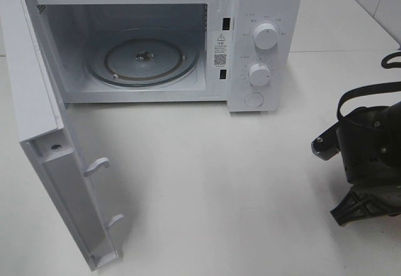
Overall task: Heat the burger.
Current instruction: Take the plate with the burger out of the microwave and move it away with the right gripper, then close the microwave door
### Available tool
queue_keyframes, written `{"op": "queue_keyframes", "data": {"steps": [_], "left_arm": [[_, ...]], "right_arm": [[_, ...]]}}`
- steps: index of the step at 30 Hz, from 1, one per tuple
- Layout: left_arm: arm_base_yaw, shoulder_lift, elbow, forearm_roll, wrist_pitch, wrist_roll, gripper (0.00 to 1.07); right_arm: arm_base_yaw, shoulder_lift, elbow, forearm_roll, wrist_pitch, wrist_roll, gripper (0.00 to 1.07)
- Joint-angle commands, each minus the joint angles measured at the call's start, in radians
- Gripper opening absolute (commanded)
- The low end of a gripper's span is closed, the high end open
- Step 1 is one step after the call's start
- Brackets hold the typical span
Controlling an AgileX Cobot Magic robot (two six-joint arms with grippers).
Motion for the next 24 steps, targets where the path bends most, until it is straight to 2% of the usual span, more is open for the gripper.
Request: {"op": "queue_keyframes", "data": {"steps": [1,9,10,11,13,14,16,19,21,24], "left_arm": [[0.001,-0.019,0.004,-0.001,-0.007,-0.002,1.0],[0.001,-0.019,0.004,-0.001,-0.007,-0.002,1.0],[0.001,-0.019,0.004,-0.001,-0.007,-0.002,1.0],[0.001,-0.019,0.004,-0.001,-0.007,-0.002,1.0],[0.001,-0.019,0.004,-0.001,-0.007,-0.002,1.0],[0.001,-0.019,0.004,-0.001,-0.007,-0.002,1.0],[0.001,-0.019,0.004,-0.001,-0.007,-0.002,1.0],[0.001,-0.019,0.004,-0.001,-0.007,-0.002,1.0],[0.001,-0.019,0.004,-0.001,-0.007,-0.002,1.0],[0.001,-0.019,0.004,-0.001,-0.007,-0.002,1.0]], "right_arm": [[-0.026,0.042,-0.001,-0.07,0.041,0.06,0.0],[-0.026,0.09,-0.001,-0.089,0.026,0.092,0.06],[-0.026,0.09,-0.001,-0.089,0.028,0.091,0.11],[-0.026,0.09,-0.001,-0.089,0.028,0.091,0.11],[-0.025,0.09,-0.001,-0.089,0.029,0.09,0.22],[-0.025,0.09,-0.001,-0.089,0.029,0.09,0.22],[-0.022,0.058,-0.001,-0.08,0.028,0.089,0.4],[-0.022,0.046,-0.001,-0.072,0.028,0.089,0.43],[-0.022,-0.026,-0.001,-0.037,0.026,0.071,0.5],[-0.022,-0.043,-0.001,-0.027,0.023,0.068,0.5]]}}
